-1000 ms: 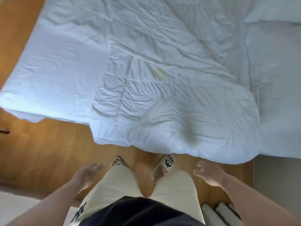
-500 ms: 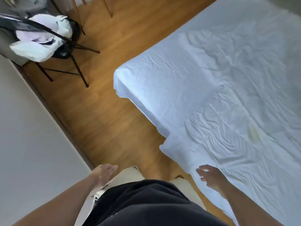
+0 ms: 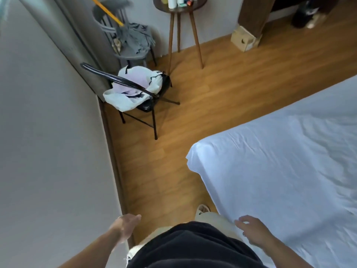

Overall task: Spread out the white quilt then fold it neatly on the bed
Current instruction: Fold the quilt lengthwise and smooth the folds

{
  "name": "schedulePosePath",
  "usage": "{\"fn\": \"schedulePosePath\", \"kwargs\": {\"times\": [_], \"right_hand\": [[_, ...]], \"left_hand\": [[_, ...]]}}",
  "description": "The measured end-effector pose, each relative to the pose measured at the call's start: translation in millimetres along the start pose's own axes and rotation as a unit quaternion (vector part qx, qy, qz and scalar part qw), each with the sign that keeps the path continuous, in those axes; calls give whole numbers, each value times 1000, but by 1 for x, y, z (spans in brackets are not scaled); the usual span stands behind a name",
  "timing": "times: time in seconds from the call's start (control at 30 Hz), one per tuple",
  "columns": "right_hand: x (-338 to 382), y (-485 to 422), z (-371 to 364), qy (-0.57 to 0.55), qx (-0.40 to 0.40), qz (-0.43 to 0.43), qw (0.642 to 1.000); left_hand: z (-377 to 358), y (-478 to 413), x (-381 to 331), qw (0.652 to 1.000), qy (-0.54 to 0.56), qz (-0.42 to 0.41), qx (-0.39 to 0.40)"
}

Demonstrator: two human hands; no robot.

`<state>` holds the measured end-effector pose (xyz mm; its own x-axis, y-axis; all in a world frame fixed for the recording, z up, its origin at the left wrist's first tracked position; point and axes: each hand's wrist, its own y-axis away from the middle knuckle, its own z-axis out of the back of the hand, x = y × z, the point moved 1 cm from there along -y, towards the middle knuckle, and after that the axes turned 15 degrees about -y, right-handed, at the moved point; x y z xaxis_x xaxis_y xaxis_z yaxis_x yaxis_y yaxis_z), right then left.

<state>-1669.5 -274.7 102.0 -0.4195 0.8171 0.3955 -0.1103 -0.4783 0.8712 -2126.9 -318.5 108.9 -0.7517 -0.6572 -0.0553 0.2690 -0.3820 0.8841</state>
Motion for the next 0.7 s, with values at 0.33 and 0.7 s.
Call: {"fn": "schedulePosePath", "kwargs": {"times": [0.33, 0.7], "right_hand": [[257, -103, 51, 5, 22, 33, 999], [426, -185, 33, -108, -57, -25, 992]], "left_hand": [[153, -58, -123, 997, 32, -24, -72], [399, -215, -262, 965, -231, -125, -9]]}}
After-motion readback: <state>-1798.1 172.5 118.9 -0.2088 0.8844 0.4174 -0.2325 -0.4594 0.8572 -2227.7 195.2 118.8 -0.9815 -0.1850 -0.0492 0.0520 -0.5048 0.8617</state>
